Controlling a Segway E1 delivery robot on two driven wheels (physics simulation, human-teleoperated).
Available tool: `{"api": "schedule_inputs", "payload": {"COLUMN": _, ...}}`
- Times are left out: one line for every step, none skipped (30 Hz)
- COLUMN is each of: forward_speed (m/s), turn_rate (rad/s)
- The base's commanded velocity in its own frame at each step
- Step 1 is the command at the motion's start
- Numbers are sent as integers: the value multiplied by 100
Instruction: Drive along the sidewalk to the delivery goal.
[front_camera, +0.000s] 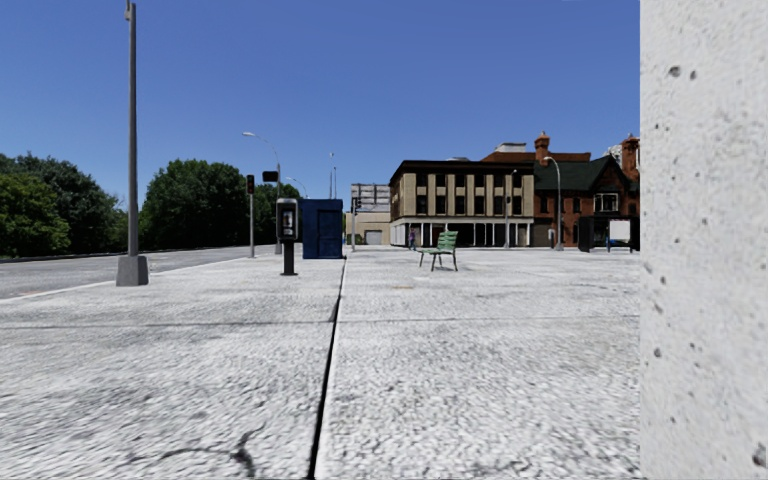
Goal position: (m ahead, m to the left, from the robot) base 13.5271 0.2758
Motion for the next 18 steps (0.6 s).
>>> {"api": "schedule_inputs", "payload": {"forward_speed": 200, "turn_rate": 0}}
{"api": "schedule_inputs", "payload": {"forward_speed": 200, "turn_rate": 0}}
{"api": "schedule_inputs", "payload": {"forward_speed": 200, "turn_rate": 0}}
{"api": "schedule_inputs", "payload": {"forward_speed": 200, "turn_rate": 0}}
{"api": "schedule_inputs", "payload": {"forward_speed": 200, "turn_rate": 0}}
{"api": "schedule_inputs", "payload": {"forward_speed": 200, "turn_rate": 0}}
{"api": "schedule_inputs", "payload": {"forward_speed": 200, "turn_rate": 0}}
{"api": "schedule_inputs", "payload": {"forward_speed": 200, "turn_rate": 0}}
{"api": "schedule_inputs", "payload": {"forward_speed": 200, "turn_rate": 0}}
{"api": "schedule_inputs", "payload": {"forward_speed": 200, "turn_rate": 0}}
{"api": "schedule_inputs", "payload": {"forward_speed": 200, "turn_rate": 0}}
{"api": "schedule_inputs", "payload": {"forward_speed": 200, "turn_rate": 0}}
{"api": "schedule_inputs", "payload": {"forward_speed": 200, "turn_rate": 0}}
{"api": "schedule_inputs", "payload": {"forward_speed": 200, "turn_rate": 0}}
{"api": "schedule_inputs", "payload": {"forward_speed": 200, "turn_rate": 0}}
{"api": "schedule_inputs", "payload": {"forward_speed": 200, "turn_rate": 0}}
{"api": "schedule_inputs", "payload": {"forward_speed": 200, "turn_rate": 0}}
{"api": "schedule_inputs", "payload": {"forward_speed": 200, "turn_rate": 0}}
